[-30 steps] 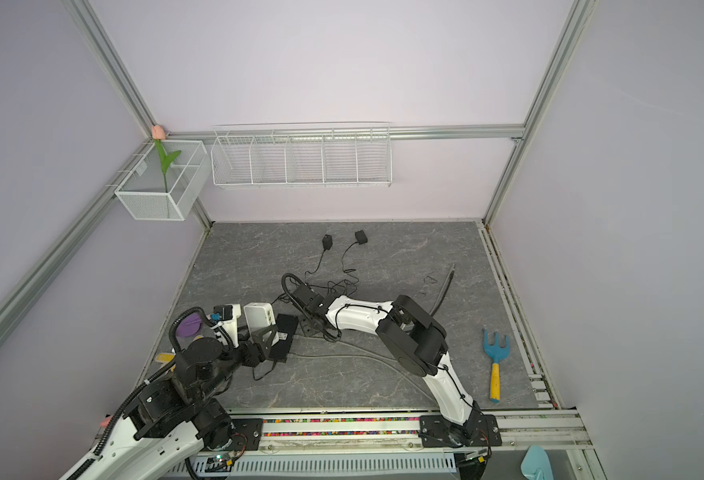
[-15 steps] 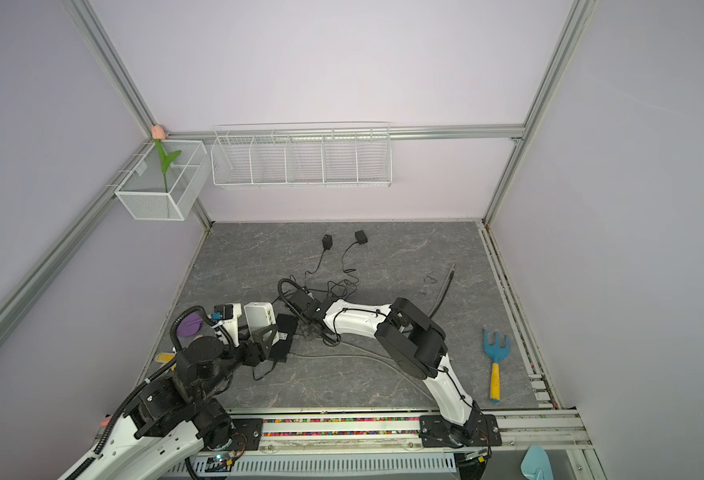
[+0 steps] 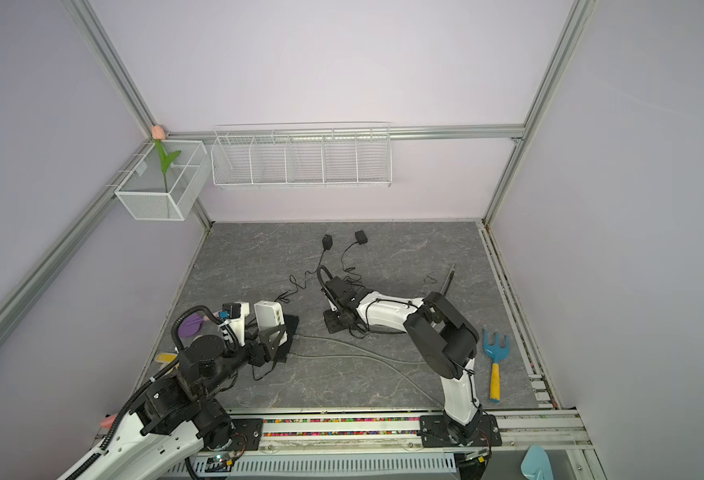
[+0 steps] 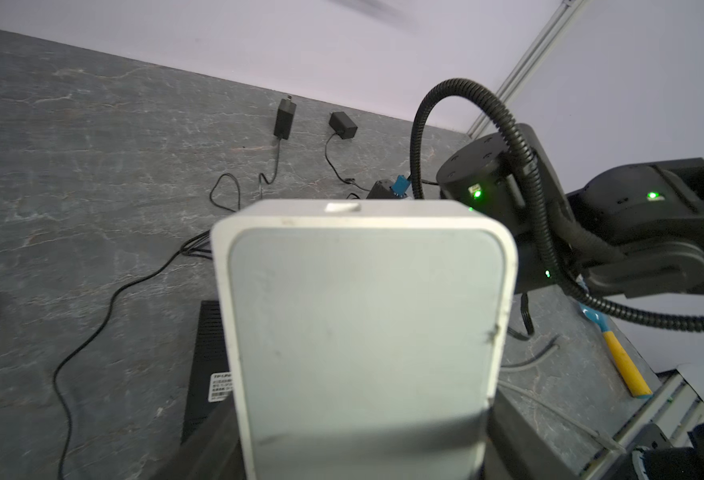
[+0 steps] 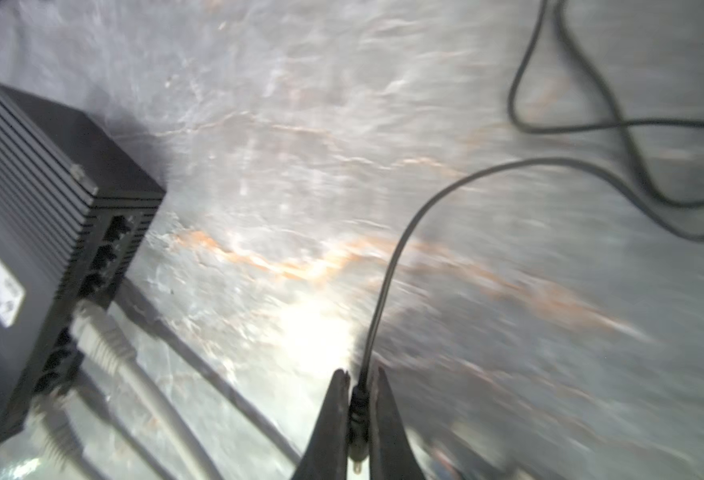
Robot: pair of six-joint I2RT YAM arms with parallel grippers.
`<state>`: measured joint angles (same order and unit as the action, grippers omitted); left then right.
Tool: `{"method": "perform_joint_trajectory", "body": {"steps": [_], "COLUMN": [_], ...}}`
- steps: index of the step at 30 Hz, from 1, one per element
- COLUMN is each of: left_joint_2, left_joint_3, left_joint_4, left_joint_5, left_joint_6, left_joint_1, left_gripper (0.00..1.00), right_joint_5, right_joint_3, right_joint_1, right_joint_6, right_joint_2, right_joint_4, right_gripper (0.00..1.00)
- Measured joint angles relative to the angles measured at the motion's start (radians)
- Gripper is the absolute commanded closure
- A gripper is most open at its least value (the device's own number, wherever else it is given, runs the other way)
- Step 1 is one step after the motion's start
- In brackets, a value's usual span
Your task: Insert the plug into the switch port
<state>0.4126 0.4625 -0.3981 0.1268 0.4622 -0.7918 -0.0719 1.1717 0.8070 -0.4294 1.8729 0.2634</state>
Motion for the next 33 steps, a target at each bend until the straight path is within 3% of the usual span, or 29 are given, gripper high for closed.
{"method": "perform_joint_trajectory", "body": {"steps": [9, 14, 23, 33], "left_joint_2": [0.165, 0.216, 0.284, 0.510], "left_joint_3": [-0.146, -0.208, -0.337, -0.340], "left_joint_4": [0.326, 0.477, 0.774, 1.003], "left_joint_5": [-0.195, -0.205, -0.206, -0.227], "left_joint_6": [-0.003, -0.074, -0.247, -0.365], "left_joint_1": [-0.006, -0.076, -0.116, -0.117], "left_gripper": [1.00, 1.00, 1.00, 1.00], "right_joint_5": [-0.190, -0.262, -0.369, -0.371], "right_joint_3": [-0.112, -0.203, -0.388, -0.486], "right_joint_1": [-0.091, -0.101, -0.093, -0.040], "right_joint_6": [0.000, -0.016, -0.095, -0.129], "right_joint_2": [-0.290, -0.402, -0.461, -0.515], "right_joint_4": [-0.220, -0.358, -0.634, -0.837], "right_gripper": [0.94, 0.94, 0.93, 0.93]}}
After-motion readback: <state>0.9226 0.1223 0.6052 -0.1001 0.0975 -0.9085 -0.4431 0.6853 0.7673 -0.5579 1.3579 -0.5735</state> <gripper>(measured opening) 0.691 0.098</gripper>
